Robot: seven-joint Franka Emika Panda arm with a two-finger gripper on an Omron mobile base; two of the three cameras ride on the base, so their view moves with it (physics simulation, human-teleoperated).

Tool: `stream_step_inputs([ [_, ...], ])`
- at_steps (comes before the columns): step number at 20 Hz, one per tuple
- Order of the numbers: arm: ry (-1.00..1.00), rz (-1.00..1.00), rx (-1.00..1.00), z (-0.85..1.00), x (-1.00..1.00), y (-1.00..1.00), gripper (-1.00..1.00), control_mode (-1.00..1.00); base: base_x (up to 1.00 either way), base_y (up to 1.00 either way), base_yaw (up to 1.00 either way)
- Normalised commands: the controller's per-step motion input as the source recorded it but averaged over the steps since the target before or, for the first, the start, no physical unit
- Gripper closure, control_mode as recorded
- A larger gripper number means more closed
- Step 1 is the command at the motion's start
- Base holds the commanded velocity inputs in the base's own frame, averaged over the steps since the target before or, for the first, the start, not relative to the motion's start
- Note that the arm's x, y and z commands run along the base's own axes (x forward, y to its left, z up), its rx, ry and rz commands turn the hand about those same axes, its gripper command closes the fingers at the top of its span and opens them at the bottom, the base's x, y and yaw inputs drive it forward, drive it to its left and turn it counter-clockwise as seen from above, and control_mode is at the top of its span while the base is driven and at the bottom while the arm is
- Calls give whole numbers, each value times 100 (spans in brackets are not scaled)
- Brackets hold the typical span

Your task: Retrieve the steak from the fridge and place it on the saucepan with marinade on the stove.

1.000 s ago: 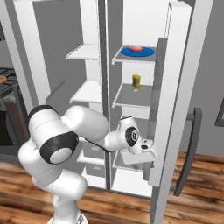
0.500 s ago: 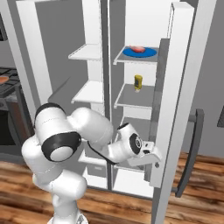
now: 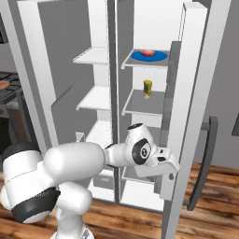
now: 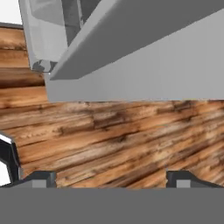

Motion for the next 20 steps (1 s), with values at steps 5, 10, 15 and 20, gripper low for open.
stream_step_inputs([
  [5, 16, 4, 4, 89, -49, 9, -100, -100, 0, 0, 0],
  [10, 9, 6, 10, 47, -32, 53, -100, -100, 0, 0, 0],
  [15, -6, 8, 19, 24, -16, 82, -100, -100, 0, 0, 0],
  [20, -32, 6, 24, 51, -6, 83, -100, -100, 0, 0, 0],
])
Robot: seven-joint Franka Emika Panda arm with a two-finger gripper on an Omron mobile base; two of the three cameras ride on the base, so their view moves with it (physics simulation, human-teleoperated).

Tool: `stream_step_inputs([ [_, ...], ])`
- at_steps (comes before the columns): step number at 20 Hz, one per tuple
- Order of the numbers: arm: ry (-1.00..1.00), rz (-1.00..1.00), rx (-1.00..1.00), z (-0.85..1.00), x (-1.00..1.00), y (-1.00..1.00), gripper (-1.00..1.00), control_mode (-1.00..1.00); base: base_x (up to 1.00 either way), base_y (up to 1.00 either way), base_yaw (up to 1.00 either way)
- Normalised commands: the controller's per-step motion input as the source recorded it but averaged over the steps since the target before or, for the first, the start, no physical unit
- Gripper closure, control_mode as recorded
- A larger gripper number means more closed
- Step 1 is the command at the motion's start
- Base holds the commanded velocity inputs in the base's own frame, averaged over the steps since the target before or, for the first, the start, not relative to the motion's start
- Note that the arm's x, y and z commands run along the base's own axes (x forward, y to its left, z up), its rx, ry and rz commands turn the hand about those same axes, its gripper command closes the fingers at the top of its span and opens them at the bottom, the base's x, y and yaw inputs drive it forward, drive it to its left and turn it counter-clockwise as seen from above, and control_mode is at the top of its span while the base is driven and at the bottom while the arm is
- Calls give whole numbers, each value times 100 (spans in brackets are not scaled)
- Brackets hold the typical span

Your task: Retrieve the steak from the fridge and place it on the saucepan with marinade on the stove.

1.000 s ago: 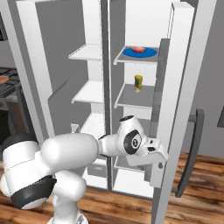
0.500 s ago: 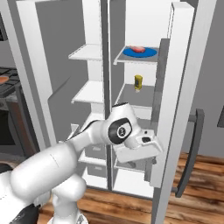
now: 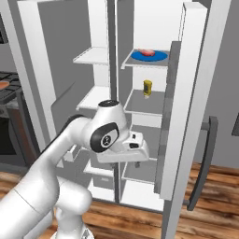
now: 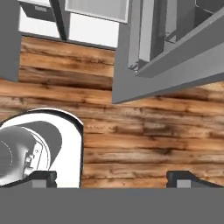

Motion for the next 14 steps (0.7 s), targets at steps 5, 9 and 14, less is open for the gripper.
stream_step_inputs([
  [5, -45, 1, 24, 52, 0, 74, -100, -100, 0, 0, 0],
  [9, -56, 0, 22, 26, -12, 70, -100, -100, 0, 0, 0],
  [14, -54, 0, 16, 27, -30, 45, -100, -100, 0, 0, 0],
])
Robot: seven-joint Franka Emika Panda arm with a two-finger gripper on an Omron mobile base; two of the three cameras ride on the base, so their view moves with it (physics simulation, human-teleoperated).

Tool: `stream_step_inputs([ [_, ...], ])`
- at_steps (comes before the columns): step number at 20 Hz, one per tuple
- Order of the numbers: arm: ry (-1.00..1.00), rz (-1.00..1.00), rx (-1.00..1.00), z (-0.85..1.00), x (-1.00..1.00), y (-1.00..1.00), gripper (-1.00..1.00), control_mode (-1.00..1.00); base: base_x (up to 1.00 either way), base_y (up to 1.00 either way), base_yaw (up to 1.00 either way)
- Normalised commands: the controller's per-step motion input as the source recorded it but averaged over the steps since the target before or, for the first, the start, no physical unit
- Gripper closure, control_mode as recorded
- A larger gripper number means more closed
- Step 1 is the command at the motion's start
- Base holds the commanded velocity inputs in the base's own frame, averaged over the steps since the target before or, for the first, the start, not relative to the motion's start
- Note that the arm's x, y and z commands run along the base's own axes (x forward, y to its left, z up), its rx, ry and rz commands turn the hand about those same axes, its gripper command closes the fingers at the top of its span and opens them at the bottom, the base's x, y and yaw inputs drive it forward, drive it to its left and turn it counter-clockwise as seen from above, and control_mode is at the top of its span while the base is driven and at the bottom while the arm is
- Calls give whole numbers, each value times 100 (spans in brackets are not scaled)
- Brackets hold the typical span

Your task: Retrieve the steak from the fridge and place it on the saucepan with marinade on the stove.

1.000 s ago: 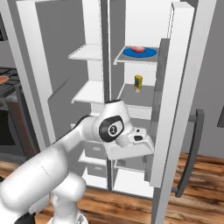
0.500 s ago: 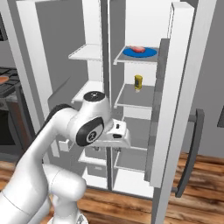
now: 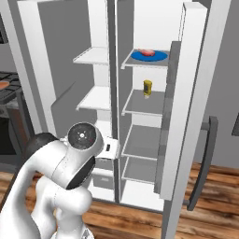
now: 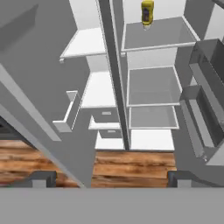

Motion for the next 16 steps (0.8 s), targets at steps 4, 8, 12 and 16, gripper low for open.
stream_step_inputs([
  [4, -16, 0, 8, 63, -39, 5, -100, -100, 0, 0, 0],
  [8, 6, 0, -2, 54, -12, 18, -100, -100, 0, 0, 0],
  [12, 8, -13, -17, 5, 5, 79, -100, -100, 0, 0, 0],
  [16, 0, -20, -9, -13, 15, 58, -100, -100, 0, 0, 0],
])
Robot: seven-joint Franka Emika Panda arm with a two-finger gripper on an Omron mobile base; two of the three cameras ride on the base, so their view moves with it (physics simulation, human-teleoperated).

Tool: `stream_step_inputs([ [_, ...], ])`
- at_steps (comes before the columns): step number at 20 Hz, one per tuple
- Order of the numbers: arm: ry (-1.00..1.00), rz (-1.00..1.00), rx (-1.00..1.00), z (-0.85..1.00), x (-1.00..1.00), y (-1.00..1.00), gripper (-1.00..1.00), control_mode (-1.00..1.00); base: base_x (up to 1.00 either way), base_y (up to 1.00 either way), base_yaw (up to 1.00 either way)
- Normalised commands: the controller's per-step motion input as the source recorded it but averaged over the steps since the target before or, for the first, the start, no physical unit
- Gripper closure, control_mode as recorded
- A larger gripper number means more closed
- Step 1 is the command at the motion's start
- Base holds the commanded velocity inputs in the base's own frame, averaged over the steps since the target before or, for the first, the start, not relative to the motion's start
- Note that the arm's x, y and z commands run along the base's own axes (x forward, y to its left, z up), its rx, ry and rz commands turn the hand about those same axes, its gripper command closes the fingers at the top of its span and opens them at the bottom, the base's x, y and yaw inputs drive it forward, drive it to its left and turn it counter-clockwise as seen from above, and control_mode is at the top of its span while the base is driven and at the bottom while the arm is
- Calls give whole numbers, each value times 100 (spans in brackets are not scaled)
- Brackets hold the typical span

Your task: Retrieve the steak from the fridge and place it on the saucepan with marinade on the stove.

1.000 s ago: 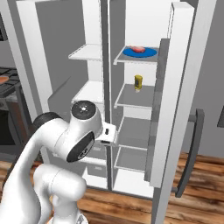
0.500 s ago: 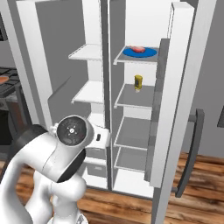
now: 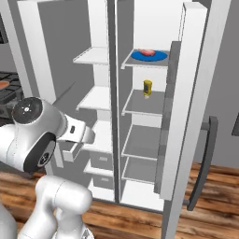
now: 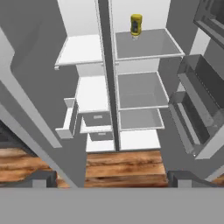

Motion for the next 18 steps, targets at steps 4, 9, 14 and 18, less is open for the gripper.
stream_step_inputs([
  [4, 0, -17, -7, -12, 7, 13, -100, -100, 0, 0, 0],
  [9, 1, -3, -1, 0, 0, -29, -100, -100, 0, 0, 0],
  [14, 0, 0, 0, 0, 0, -34, -100, -100, 0, 0, 0],
  [18, 3, 0, 0, 0, 8, -1, -100, -100, 0, 0, 0],
])
